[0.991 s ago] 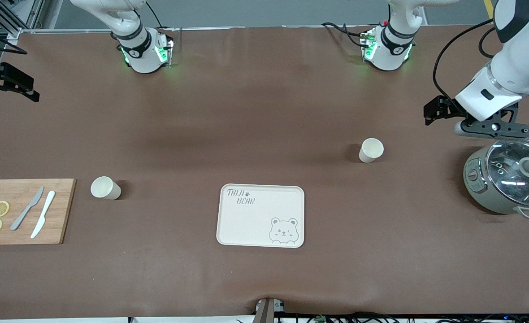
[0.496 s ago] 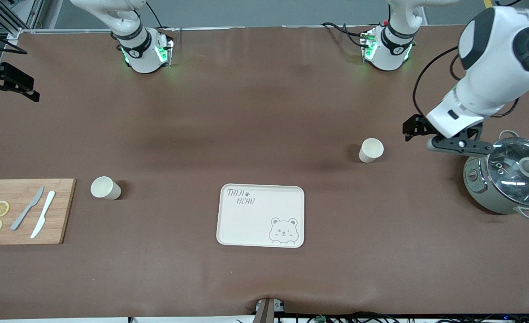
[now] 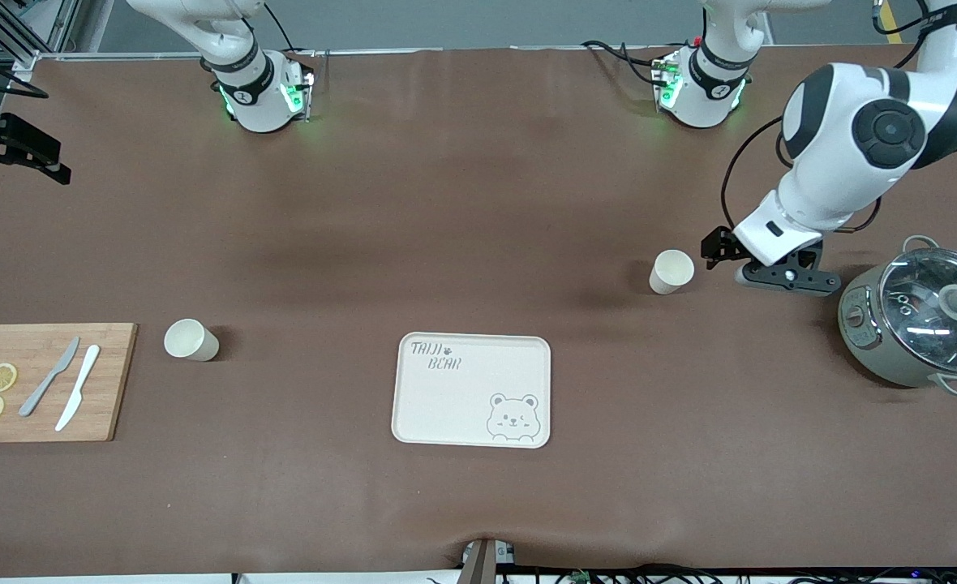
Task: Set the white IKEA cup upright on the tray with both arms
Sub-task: 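Lower the left gripper over the white cup and grasp it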
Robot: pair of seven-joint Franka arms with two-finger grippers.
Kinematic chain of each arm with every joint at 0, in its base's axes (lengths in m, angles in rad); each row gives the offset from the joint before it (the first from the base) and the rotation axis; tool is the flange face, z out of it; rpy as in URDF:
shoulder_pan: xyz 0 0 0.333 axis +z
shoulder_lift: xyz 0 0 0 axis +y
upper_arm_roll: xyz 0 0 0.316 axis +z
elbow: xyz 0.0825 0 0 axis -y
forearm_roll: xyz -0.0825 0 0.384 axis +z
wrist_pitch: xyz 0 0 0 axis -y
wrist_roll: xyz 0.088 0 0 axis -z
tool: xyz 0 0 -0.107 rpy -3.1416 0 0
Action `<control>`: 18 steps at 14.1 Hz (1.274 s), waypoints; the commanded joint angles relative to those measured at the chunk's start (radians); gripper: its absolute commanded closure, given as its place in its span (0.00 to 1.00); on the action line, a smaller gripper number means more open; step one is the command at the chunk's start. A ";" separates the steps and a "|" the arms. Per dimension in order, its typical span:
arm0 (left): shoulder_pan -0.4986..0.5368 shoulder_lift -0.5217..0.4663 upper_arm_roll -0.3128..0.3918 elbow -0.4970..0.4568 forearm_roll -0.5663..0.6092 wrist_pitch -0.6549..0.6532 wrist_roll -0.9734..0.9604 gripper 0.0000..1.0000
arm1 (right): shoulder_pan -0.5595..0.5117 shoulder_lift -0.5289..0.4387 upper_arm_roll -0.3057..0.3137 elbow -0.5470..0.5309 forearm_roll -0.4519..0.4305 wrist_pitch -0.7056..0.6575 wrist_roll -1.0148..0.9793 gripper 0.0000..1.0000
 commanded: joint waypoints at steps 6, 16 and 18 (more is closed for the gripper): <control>0.003 0.016 -0.007 -0.232 -0.019 0.284 0.008 0.00 | -0.014 -0.006 0.006 -0.009 0.015 0.001 -0.006 0.00; 0.003 0.104 -0.009 -0.392 -0.017 0.566 0.009 0.00 | -0.008 0.001 0.008 -0.009 0.015 -0.003 -0.003 0.00; 0.003 0.140 -0.012 -0.395 -0.017 0.614 0.009 0.00 | -0.007 0.001 0.008 -0.009 0.015 -0.003 -0.003 0.00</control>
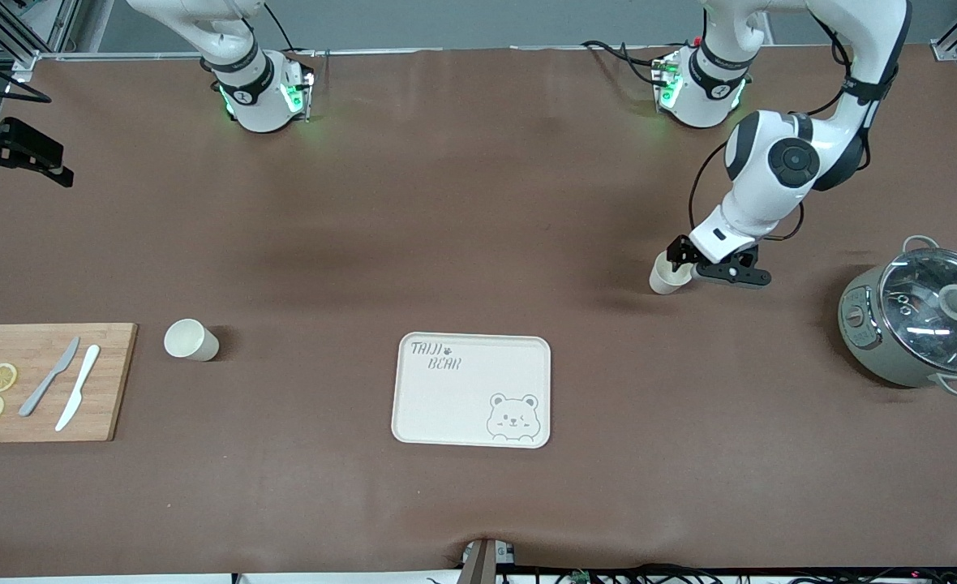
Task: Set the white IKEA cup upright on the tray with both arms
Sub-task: 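Lower the left gripper over the white cup and grasp it, then carry the cup with the left gripper toward the bear tray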
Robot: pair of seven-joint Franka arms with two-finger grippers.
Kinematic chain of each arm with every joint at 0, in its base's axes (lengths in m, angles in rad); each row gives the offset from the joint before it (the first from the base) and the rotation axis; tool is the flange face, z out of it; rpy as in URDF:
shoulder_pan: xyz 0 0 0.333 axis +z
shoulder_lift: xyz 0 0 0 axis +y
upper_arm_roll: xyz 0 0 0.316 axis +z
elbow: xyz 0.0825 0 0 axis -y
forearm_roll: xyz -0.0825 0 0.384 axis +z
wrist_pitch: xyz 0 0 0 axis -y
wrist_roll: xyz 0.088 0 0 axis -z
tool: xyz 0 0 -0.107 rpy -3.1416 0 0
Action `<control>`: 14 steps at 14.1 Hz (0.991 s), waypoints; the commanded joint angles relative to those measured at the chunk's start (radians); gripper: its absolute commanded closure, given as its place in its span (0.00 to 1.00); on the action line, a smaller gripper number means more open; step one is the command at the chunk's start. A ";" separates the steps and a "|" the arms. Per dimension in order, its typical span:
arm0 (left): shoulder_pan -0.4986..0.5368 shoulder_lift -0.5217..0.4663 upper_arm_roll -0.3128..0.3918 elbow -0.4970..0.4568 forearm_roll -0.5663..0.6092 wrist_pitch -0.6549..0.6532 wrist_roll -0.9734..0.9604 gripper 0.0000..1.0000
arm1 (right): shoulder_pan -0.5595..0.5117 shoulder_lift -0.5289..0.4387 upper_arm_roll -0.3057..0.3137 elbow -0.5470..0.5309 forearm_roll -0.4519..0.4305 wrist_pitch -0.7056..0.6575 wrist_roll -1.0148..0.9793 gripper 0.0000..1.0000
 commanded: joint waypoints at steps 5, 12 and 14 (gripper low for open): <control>0.008 0.076 -0.011 -0.025 -0.016 0.134 0.009 0.04 | -0.007 0.000 0.006 -0.008 0.015 -0.001 -0.004 0.00; 0.012 0.071 -0.013 -0.037 -0.014 0.134 0.015 1.00 | -0.008 0.003 0.006 -0.008 0.015 -0.001 -0.004 0.00; 0.012 0.071 -0.011 -0.039 -0.014 0.134 0.015 1.00 | -0.005 0.003 0.006 -0.008 0.015 -0.001 -0.003 0.00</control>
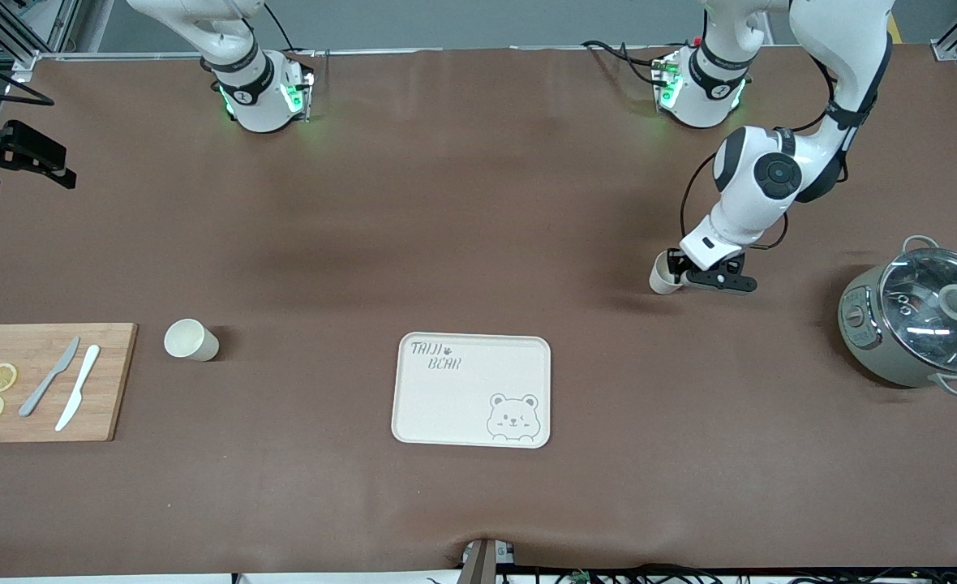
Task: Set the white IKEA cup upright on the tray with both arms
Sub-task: 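Carry the cup with the left gripper toward the bear tray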
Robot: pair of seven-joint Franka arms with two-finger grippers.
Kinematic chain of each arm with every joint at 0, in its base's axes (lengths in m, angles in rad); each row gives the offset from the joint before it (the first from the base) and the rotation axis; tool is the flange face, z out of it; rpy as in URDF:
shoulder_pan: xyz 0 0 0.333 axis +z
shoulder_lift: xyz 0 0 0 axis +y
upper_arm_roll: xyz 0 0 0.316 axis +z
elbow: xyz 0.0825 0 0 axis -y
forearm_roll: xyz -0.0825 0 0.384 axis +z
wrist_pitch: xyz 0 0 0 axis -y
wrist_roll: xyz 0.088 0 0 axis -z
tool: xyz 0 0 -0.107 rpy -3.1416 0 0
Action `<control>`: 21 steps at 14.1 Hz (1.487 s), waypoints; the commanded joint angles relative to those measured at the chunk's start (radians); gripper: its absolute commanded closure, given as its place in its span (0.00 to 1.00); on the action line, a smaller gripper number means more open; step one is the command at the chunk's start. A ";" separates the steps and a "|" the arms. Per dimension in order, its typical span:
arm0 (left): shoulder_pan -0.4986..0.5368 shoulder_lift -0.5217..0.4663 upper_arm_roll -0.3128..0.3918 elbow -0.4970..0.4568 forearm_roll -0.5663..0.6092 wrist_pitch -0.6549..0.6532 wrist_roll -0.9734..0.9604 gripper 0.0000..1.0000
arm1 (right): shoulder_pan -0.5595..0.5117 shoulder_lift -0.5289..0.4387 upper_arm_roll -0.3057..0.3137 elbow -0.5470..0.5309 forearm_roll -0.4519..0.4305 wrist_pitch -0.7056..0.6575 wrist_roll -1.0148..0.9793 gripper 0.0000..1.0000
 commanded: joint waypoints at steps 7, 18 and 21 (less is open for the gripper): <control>0.008 -0.022 -0.012 0.026 -0.014 -0.006 -0.004 1.00 | -0.009 0.000 0.006 -0.005 0.015 -0.001 -0.006 0.00; -0.049 0.189 -0.096 0.633 -0.017 -0.495 -0.190 1.00 | -0.050 0.086 0.004 0.002 -0.001 -0.019 -0.012 0.00; -0.100 0.299 -0.096 0.821 -0.008 -0.603 -0.239 1.00 | -0.050 0.142 0.006 0.010 -0.007 -0.012 -0.010 0.00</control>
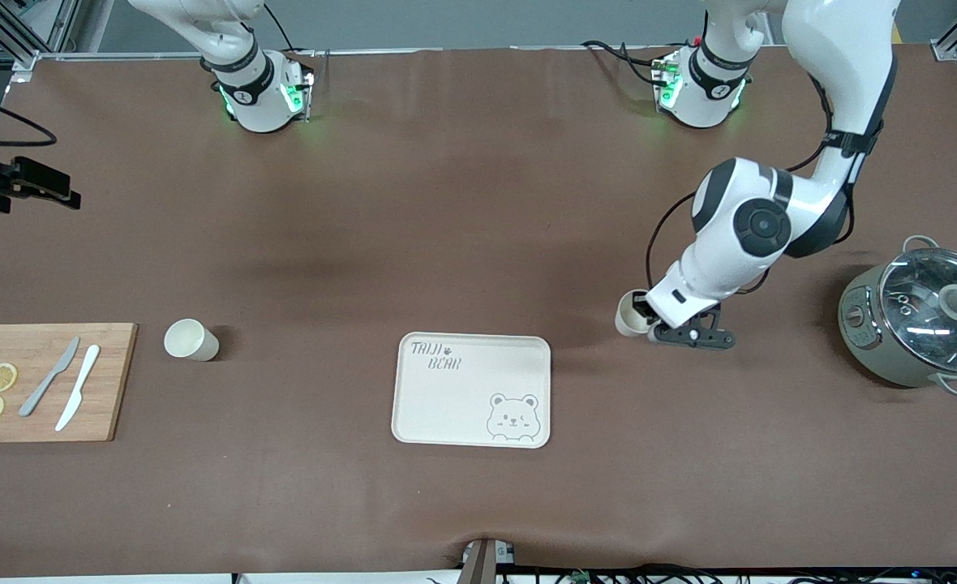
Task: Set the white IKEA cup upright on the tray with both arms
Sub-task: 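Carry the cup with the left gripper toward the bear tray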
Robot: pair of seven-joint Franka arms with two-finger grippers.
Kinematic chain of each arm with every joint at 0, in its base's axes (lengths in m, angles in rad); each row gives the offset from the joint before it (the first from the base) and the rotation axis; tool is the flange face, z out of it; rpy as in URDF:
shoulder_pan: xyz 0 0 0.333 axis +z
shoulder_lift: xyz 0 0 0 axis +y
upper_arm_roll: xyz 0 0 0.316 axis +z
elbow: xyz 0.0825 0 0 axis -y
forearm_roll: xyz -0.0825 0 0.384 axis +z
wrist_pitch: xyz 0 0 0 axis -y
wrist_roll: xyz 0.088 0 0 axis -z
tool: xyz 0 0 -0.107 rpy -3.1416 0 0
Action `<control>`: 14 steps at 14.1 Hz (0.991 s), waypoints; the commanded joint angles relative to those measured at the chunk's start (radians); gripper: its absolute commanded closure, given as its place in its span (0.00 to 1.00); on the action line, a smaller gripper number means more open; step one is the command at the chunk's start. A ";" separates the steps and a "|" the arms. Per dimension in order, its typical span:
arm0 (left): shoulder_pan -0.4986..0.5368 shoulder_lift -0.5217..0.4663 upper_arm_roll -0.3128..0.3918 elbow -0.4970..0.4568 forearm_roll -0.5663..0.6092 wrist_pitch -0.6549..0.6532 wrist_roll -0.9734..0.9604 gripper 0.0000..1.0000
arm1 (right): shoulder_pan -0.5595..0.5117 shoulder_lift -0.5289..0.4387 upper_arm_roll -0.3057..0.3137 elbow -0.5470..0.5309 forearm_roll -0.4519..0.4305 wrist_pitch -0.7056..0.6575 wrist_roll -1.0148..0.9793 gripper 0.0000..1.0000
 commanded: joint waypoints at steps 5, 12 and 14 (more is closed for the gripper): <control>-0.130 0.245 0.014 0.392 -0.003 -0.174 -0.133 1.00 | -0.021 0.142 0.006 0.024 0.003 0.095 -0.008 0.00; -0.292 0.359 0.128 0.559 -0.008 -0.194 -0.218 1.00 | -0.027 0.252 0.006 0.008 0.009 0.214 0.004 0.00; -0.345 0.399 0.166 0.601 -0.009 -0.181 -0.250 1.00 | -0.021 0.272 0.006 -0.024 0.009 0.283 0.006 0.00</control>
